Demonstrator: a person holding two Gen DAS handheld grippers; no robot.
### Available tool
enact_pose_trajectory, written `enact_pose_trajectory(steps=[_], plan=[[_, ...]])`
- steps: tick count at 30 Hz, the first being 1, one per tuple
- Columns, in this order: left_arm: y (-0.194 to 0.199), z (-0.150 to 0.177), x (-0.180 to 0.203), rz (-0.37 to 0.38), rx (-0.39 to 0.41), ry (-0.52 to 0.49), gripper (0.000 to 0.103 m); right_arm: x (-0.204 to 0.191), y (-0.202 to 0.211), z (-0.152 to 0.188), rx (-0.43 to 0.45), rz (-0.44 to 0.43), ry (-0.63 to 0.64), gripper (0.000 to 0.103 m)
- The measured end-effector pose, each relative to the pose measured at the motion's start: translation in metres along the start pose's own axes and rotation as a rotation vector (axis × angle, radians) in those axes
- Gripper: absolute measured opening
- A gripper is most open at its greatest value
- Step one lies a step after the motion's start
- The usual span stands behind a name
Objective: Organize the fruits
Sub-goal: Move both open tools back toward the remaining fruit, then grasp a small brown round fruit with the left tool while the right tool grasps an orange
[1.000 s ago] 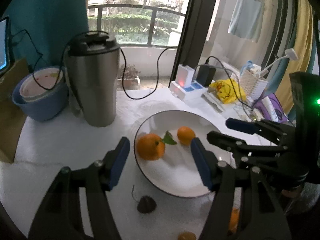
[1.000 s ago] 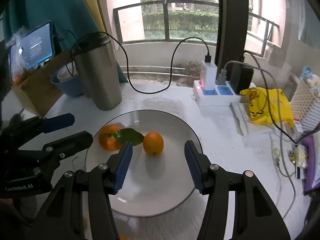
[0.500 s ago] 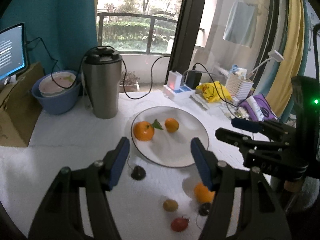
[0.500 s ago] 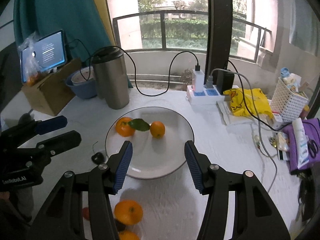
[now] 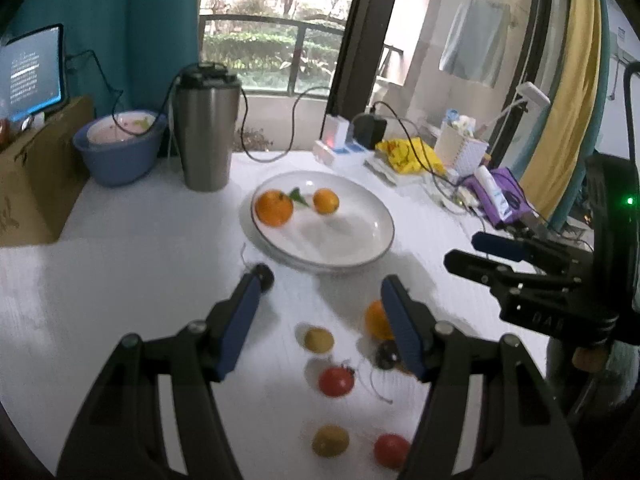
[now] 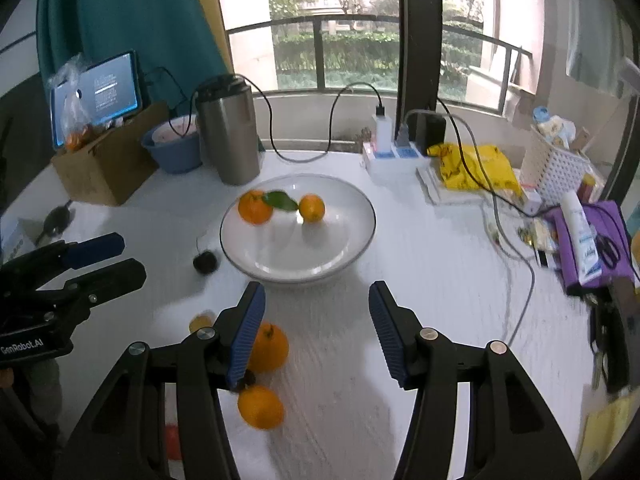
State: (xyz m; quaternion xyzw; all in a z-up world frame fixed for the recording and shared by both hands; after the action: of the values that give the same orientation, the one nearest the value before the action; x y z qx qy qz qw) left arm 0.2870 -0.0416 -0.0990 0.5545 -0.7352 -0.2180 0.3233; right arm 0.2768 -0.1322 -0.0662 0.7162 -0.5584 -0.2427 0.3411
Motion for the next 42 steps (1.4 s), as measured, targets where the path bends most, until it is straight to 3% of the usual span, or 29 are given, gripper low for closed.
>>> enact_pose_trajectory(steps=[23, 33, 42], plan=[[0.002, 0.084, 0.0, 0.021, -0.095, 0.051, 0.065, -0.019, -0.002, 0.076, -0.093, -0.032, -0.003, 0.057], [-0.005, 0.112, -0.001, 0.025, -0.153, 0.048, 0.065, -0.031, -0.008, 0.089, -0.115, -0.056, -0.002, 0.057], [-0.012, 0.117, -0.002, -0.011, -0.174, 0.006, 0.064, -0.041, -0.018, 0.097, -0.142, -0.088, 0.012, 0.057]])
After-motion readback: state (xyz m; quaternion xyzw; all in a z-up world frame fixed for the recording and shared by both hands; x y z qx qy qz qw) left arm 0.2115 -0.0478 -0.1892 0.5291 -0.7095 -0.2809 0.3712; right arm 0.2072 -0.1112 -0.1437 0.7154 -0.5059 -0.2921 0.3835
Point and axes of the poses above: each gripper's, at about its wrist camera, not at the fingertips, and y roughly against the way its jaws point, x to its right, z to its underside, the point moved 9 cm from there along -y, roughly the way its jaws point, and after that the axes turned 4 degrees about -x, right-handed, at the moved point
